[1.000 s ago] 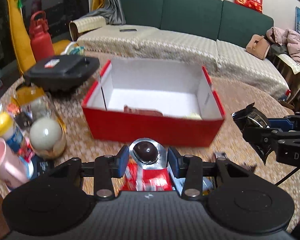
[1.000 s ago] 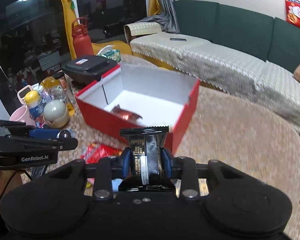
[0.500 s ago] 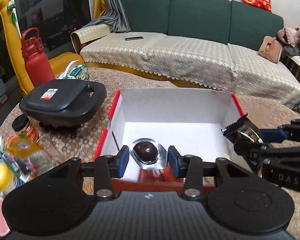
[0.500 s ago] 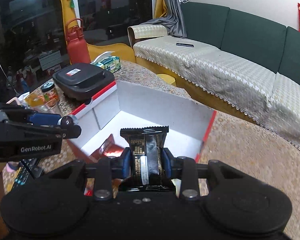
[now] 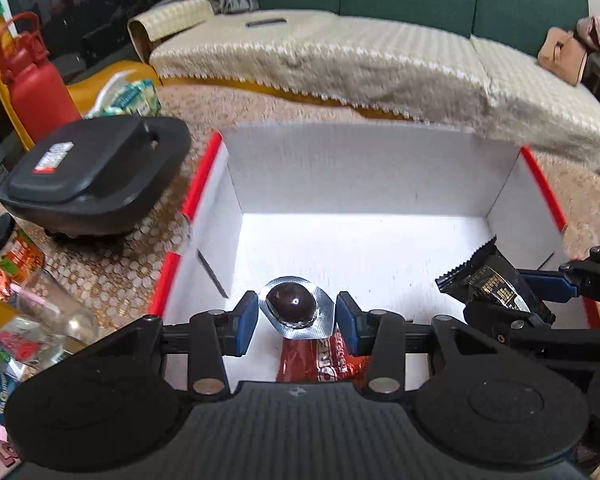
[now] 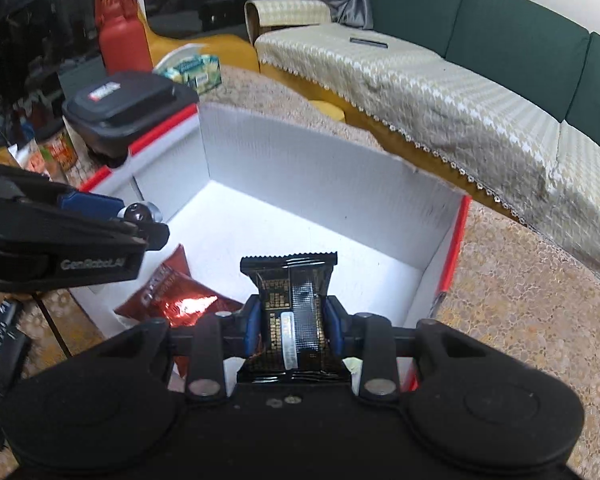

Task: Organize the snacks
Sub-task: 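Lower both snacks into the box and open both grippers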

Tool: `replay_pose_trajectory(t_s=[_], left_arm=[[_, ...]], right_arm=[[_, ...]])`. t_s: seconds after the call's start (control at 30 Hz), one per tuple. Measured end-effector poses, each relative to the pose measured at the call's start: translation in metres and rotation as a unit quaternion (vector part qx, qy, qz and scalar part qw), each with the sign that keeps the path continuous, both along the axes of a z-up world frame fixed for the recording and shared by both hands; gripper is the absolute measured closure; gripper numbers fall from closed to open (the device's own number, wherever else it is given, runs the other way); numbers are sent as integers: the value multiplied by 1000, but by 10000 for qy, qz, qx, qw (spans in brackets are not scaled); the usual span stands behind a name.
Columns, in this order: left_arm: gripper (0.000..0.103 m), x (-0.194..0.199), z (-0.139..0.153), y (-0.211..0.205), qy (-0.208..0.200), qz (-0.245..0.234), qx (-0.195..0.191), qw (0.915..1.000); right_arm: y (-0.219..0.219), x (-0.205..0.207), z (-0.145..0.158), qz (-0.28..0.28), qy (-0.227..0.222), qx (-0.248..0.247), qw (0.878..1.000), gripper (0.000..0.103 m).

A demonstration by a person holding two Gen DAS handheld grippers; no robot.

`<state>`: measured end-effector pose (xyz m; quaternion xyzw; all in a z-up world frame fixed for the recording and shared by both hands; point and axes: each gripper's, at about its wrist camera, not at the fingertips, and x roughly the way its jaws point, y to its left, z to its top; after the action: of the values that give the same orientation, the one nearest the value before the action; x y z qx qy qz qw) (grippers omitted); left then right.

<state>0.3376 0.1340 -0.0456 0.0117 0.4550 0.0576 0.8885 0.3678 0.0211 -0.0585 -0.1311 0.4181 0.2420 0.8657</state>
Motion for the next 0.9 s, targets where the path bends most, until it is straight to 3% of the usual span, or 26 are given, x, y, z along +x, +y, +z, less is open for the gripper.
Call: replay_pose_trajectory(t_s=[0.4, 0.77, 0.9], left_arm=[[58, 1, -18, -3, 245, 21, -8, 9997], [39, -20, 16, -4, -77, 81, -180, 9998], [37, -34, 33, -7, -221, 38, -230, 9995]], right_arm=[[2, 2, -9, -10, 208, 9, 9998, 71], [-17, -13, 19, -157, 155, 339, 9992, 68], [-27, -26, 33, -139, 100, 432, 9989, 64]])
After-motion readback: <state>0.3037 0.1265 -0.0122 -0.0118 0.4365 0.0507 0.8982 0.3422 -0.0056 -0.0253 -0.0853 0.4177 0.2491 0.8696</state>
